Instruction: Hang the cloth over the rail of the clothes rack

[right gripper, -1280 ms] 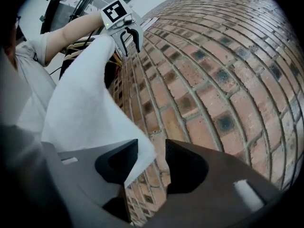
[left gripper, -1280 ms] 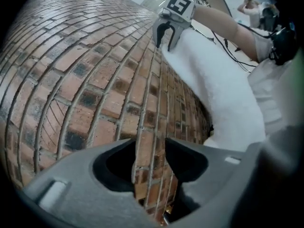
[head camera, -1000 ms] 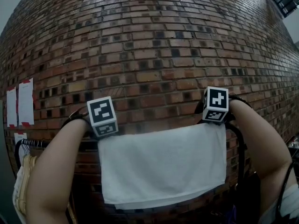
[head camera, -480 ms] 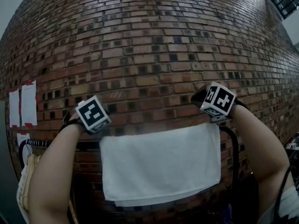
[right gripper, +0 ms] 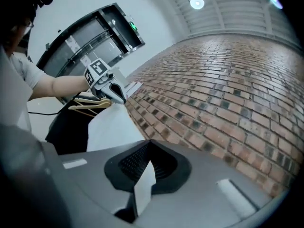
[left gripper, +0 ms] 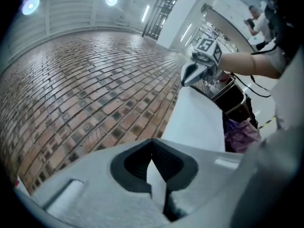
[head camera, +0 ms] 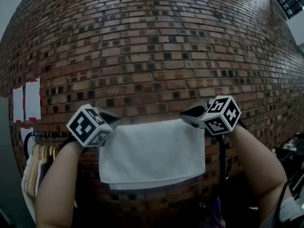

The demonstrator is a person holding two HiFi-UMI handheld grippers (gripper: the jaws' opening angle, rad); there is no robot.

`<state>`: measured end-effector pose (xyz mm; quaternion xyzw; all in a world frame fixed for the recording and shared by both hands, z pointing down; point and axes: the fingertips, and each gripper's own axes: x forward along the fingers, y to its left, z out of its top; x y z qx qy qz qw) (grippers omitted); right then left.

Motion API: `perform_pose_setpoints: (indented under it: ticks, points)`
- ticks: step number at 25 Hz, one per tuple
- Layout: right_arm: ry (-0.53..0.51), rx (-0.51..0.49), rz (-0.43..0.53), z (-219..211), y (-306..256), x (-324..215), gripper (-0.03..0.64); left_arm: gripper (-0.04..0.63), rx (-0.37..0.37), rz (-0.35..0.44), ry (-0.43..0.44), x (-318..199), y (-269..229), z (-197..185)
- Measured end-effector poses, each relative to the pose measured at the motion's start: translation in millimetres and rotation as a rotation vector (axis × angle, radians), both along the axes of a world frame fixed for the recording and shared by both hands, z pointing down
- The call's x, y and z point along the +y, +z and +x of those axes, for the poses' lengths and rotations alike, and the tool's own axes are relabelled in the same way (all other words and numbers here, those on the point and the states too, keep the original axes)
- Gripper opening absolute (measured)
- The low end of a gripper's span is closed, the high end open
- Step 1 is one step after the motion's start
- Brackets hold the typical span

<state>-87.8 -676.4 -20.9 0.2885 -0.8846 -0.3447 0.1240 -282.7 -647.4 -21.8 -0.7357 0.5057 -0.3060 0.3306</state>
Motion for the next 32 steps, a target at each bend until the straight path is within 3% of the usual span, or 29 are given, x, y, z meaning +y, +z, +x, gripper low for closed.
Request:
perform_pose_setpoints:
  ticks: [5, 10, 14, 22, 25, 32]
  points:
    - [-0.106, -0.028, -0.151, 18, 90, 52, 0.002, 0.002, 0.169, -0.071, 0.112, 45, 81, 50]
    - [-0.206, -0.096, -0.364, 40, 201, 117, 0.002, 0.002, 0.344, -0.224, 0.279, 113, 187, 120]
    - [-0.273, -0.074, -0.496, 55, 277, 176, 0.002, 0.002, 0.425, -0.309, 0.355, 166, 250, 168]
    - [-0.428, -0.12, -0.663, 68, 364, 300, 0.002, 0.002, 0.526, -0.38, 0.382, 262, 334, 215]
    - [-0.449, -0.142, -0.704, 62, 384, 338, 0.002, 0.002, 0.529, -0.394, 0.38, 293, 353, 223]
    - [-0.454, -0.168, -0.742, 41, 415, 442, 0.002, 0.002, 0.639, -0.454, 0.398, 397, 388, 216]
